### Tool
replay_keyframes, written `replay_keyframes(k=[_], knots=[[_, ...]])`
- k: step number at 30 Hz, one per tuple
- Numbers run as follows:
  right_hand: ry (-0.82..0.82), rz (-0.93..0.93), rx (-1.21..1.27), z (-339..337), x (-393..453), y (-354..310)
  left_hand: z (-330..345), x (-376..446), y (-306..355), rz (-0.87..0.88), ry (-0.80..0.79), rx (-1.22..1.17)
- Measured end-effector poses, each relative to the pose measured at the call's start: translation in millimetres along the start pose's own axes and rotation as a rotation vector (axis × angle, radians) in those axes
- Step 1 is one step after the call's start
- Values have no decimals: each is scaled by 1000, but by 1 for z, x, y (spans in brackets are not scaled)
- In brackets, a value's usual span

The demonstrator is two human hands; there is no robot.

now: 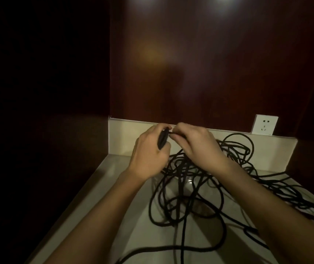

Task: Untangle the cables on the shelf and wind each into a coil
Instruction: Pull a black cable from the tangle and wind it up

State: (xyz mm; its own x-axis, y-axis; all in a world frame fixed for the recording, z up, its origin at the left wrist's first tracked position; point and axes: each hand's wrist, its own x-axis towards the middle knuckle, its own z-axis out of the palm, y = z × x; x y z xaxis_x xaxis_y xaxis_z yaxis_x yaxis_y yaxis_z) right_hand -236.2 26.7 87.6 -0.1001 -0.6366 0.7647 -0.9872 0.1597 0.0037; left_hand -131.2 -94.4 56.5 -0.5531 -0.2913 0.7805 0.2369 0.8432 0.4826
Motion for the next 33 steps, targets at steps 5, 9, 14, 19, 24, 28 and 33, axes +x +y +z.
replay_keyframes(k=[5, 9, 14, 19, 24, 28, 33], knots=[[-335, 470, 549, -3, -5, -3, -3, -2, -2, 135, -35, 423], [-481, 555, 560, -11, -10, -9, -3, -5, -2, 241, 7, 484], [-448, 444, 75, -2, -29, -16, -19, 8, 1, 231, 164, 417], [-489, 289, -214, 5, -47, -1, -44, 26, -2, 108, 319, 332], [-267, 255, -292, 15, -97, 43, -70, 26, -16, -89, 311, 244], [-195, 31, -326, 15, -85, 31, -44, 11, -18, -314, 214, 193], [-182, 193, 84, 19, -44, -29, -24, 7, -5, -491, 148, -111]])
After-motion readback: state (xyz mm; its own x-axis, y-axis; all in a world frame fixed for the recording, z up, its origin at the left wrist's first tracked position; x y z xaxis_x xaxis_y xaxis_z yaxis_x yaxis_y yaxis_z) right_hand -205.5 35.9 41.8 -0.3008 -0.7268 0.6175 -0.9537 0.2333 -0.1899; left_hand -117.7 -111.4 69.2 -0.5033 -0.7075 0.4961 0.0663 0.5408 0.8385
